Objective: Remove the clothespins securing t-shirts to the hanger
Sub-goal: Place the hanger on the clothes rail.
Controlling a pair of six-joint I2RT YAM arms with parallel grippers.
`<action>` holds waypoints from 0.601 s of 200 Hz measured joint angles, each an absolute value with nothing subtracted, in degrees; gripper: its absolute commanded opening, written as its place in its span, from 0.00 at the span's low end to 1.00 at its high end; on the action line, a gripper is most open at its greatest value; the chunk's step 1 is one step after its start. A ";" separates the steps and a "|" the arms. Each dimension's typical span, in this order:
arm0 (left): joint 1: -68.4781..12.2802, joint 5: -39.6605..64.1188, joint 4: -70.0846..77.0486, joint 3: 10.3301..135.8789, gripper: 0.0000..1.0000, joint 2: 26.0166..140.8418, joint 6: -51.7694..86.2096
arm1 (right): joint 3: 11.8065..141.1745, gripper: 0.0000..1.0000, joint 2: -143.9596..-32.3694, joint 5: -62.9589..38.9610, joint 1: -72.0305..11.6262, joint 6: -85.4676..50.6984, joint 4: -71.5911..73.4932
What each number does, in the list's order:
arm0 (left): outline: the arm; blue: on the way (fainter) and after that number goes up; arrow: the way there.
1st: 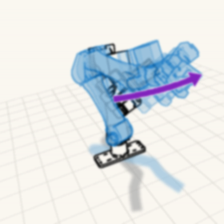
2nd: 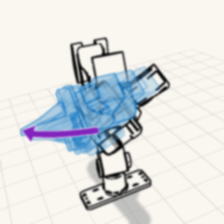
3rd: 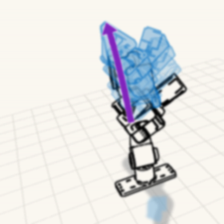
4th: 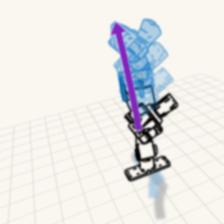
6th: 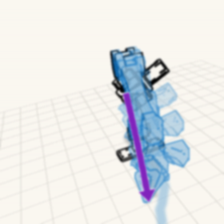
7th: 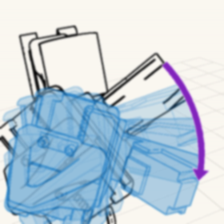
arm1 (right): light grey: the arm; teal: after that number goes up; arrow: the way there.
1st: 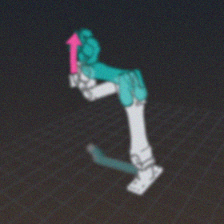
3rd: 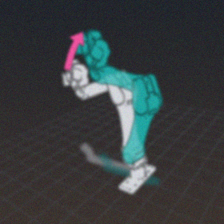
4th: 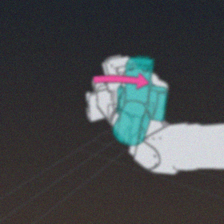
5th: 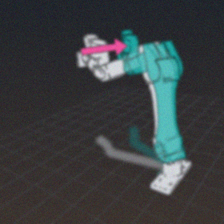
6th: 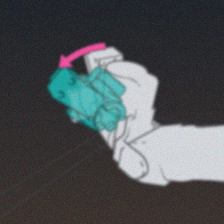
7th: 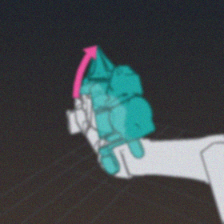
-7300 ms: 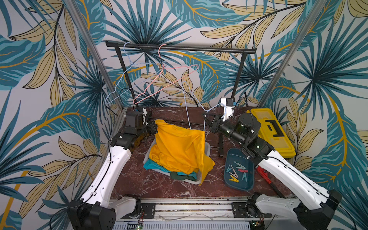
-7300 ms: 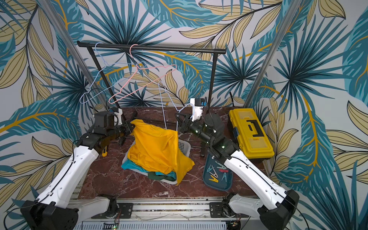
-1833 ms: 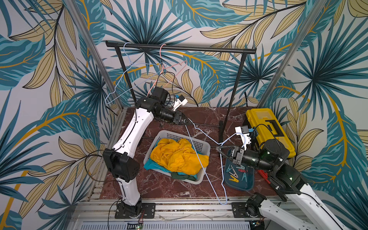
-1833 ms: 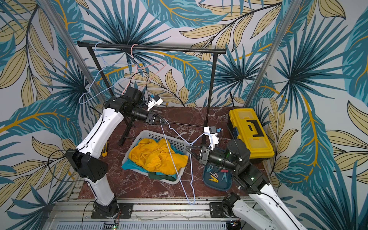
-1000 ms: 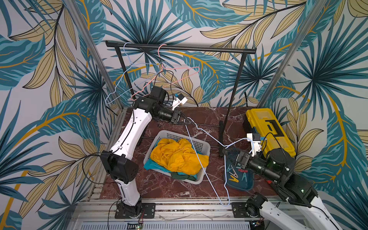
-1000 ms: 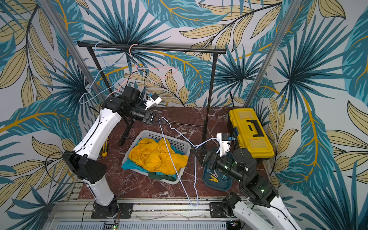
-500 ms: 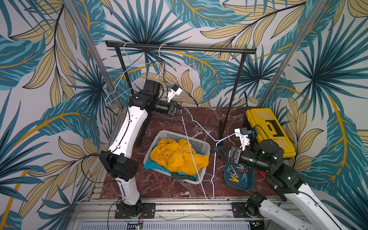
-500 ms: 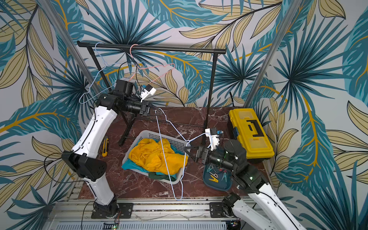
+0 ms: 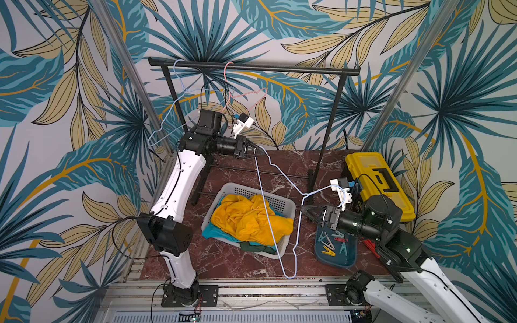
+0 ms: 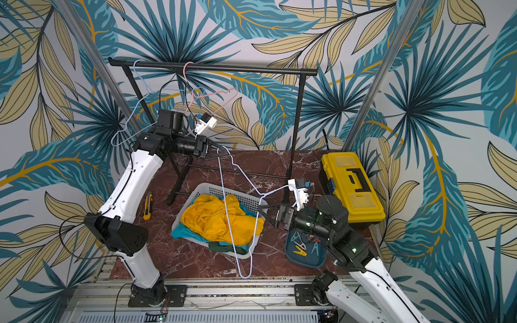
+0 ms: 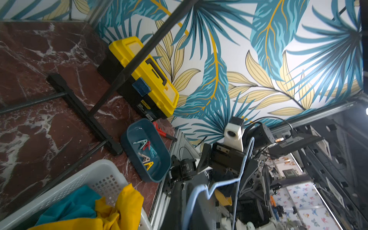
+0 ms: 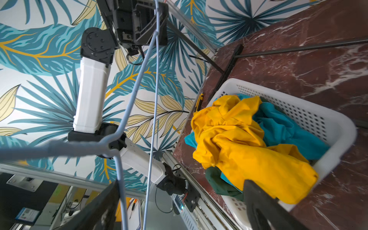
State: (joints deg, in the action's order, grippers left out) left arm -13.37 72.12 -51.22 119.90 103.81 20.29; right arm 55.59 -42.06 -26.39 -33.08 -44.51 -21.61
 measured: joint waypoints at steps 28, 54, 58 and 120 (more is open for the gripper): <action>-12.67 70.46 -38.57 117.97 0.00 104.16 28.91 | 59.61 0.99 -49.63 -32.14 -32.84 -45.17 -15.07; -13.17 69.80 -29.23 117.97 0.00 104.27 35.14 | 61.54 1.00 -52.45 -34.37 -32.34 -45.67 -7.99; -13.32 69.60 -28.03 117.97 0.00 104.27 35.99 | 61.98 1.00 -52.95 -34.57 -32.32 -45.71 -6.98; -15.68 64.53 -14.17 114.17 0.00 104.64 45.06 | 66.87 1.00 -60.62 -38.63 -32.23 -49.39 10.26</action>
State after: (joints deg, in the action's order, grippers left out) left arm -15.68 64.53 -14.17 114.17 104.64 45.06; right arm 66.87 -60.62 -38.63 -32.23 -49.39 10.26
